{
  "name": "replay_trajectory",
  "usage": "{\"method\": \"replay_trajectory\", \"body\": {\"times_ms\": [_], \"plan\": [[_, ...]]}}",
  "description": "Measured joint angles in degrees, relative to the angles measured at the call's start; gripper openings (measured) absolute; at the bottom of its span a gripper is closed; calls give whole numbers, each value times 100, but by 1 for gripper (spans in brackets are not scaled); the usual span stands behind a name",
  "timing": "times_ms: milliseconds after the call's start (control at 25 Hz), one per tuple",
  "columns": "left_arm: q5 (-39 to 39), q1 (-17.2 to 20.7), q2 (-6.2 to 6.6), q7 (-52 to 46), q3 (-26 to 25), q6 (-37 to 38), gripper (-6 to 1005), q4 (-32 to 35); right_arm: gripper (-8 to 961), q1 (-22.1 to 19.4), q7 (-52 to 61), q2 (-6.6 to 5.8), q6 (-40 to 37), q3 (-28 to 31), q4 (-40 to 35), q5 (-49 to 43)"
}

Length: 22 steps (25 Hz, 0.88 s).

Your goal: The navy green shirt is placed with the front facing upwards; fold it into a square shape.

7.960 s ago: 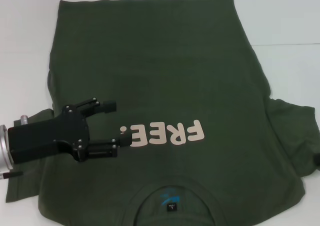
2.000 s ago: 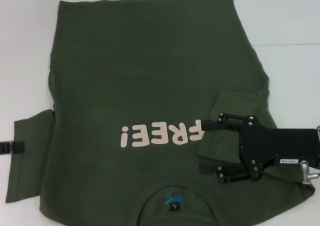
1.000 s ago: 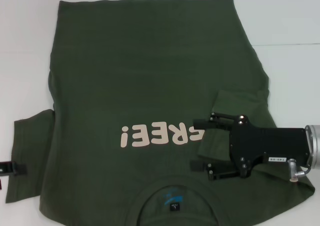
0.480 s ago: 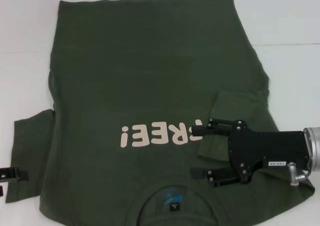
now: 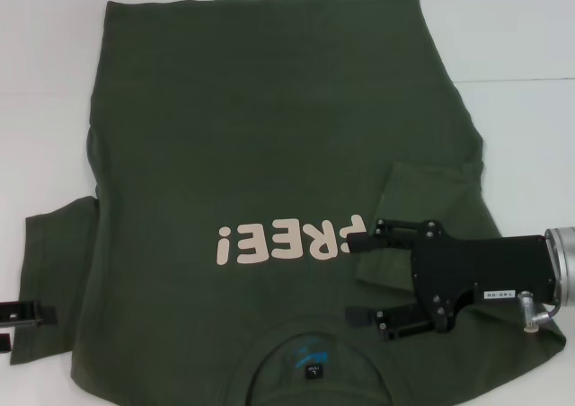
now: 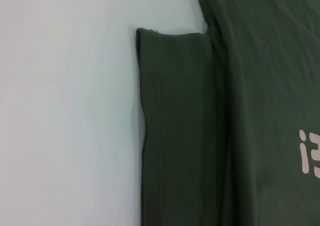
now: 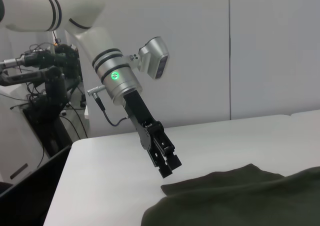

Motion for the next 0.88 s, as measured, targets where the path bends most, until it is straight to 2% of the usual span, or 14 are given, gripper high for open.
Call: {"method": "replay_trajectory", "body": {"times_ms": [880], "plan": [[226, -47, 34, 17, 3, -193, 933, -313, 928, -17, 245, -2, 36, -13, -232, -1]]}}
